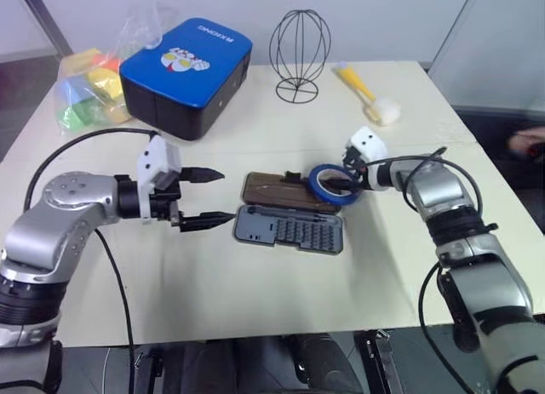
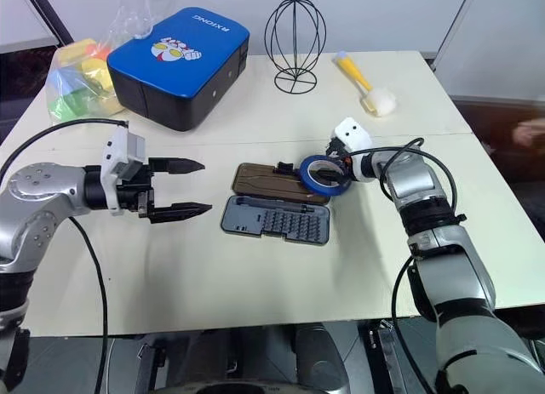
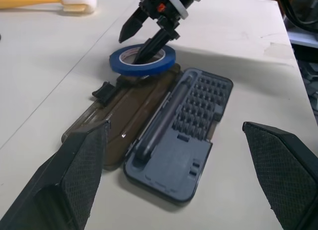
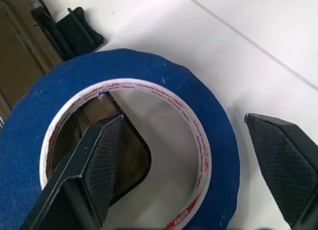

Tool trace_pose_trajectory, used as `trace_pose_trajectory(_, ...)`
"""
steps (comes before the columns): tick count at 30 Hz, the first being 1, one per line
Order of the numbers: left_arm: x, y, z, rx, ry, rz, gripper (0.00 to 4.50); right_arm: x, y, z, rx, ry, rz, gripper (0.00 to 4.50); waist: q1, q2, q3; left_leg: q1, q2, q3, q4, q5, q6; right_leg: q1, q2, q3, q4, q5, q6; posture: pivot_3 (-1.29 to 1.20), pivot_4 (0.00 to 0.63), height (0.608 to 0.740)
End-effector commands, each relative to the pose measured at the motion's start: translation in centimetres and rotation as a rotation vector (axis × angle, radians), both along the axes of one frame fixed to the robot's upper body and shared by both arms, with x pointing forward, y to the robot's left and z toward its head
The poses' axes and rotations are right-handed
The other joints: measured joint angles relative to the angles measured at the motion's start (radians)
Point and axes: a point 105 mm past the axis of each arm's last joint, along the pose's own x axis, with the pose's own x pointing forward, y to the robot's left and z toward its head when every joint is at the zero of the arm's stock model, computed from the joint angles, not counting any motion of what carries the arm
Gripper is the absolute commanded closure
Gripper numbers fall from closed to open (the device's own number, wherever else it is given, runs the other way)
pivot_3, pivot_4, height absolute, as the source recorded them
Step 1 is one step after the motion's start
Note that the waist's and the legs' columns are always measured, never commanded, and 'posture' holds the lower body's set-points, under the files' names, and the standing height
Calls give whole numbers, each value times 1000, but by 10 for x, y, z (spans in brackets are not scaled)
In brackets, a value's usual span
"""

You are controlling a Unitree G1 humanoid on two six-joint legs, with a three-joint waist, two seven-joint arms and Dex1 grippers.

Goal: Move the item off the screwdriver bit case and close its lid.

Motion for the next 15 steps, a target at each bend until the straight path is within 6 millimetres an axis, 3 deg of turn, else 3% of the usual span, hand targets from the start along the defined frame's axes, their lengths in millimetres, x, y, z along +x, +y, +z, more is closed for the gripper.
trace_pose_trajectory(1, -4, 2, 11, 5, -53, -1, 0, 5, -9, -2, -25, -7, -32, 705, 0, 0, 0, 0, 0, 0, 0, 0, 0, 0, 0, 0, 0, 0, 0, 0, 150, 737)
trace_pose_trajectory(4, -4, 0, 10, 6, -49, -9, 0, 4, -8, -7, -12, 16, -19, 1682, 0, 0, 0, 0, 0, 0, 0, 0, 0, 1, 0, 0, 0, 0, 0, 0, 150, 737)
trace_pose_trajectory(5, -4, -1, 10, 7, -50, -11, 0, 3, -7, -5, 5, 19, -16, 2212, 0, 0, 0, 0, 0, 0, 0, 0, 0, 1, 0, 0, 0, 0, 0, 0, 150, 737)
trace_pose_trajectory(15, 1, 1, 13, 14, -62, -9, 0, -1, 0, 38, 76, -33, 33, 2212, 0, 1, 1, 0, 0, 0, -1, 0, 0, 0, 0, 0, 0, 0, 0, 0, 150, 737)
